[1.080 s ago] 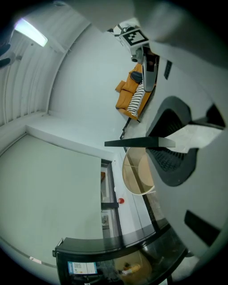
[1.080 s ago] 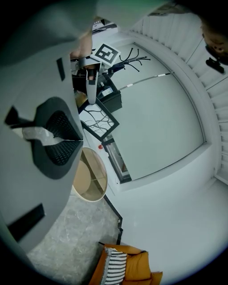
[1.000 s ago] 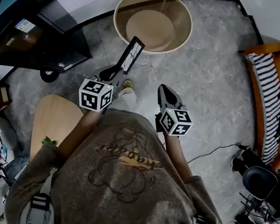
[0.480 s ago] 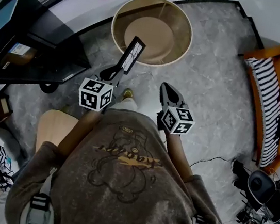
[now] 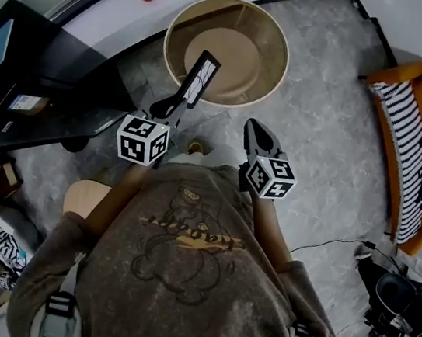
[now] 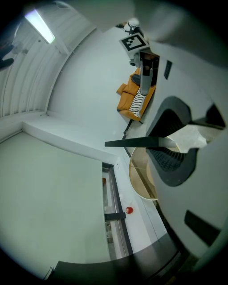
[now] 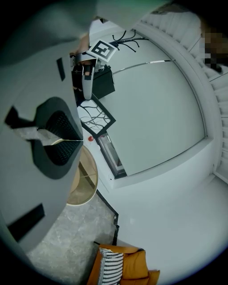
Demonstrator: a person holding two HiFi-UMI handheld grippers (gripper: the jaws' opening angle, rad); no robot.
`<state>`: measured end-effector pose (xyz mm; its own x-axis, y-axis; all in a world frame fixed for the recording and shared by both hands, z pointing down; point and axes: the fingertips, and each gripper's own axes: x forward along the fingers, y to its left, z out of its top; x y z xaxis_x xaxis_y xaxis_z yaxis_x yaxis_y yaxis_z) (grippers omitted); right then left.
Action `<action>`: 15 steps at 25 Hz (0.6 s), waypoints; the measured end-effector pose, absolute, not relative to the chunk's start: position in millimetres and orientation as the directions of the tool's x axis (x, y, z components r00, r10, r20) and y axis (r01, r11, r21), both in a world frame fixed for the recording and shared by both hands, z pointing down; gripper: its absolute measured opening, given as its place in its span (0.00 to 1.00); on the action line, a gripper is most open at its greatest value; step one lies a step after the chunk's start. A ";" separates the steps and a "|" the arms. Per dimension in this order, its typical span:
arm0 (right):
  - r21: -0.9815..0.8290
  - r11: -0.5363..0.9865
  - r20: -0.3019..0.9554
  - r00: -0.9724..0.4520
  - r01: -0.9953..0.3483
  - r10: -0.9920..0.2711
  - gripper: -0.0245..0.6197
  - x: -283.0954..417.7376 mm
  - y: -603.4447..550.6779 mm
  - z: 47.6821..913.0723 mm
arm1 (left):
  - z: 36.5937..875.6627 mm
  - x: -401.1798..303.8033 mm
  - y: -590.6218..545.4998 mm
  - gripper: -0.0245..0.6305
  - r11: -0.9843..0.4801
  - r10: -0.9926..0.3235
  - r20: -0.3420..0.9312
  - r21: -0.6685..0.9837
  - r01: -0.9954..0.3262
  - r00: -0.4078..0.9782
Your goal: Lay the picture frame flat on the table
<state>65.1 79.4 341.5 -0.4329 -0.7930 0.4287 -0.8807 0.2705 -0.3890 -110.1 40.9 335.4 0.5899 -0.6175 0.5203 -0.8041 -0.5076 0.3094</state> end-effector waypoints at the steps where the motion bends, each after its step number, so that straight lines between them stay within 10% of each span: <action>1: -0.389 0.268 0.430 -0.431 -0.881 -0.793 0.07 65.0 76.9 341.4 | 335.1 -109.3 36.8 0.16 -0.509 -0.616 0.519 0.312 -0.802 0.592; 15: -0.393 0.266 0.431 -0.432 -0.880 -0.792 0.07 75.6 26.2 349.3 | 341.8 -91.6 -15.7 0.16 -0.508 -0.618 0.508 0.324 -0.798 0.600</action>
<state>75.6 26.2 349.3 -0.4318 -0.7924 0.4309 -0.8803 0.2661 -0.3928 -91.6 -15.7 341.8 0.5996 -0.6180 0.5085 -0.7982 -0.5076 0.3244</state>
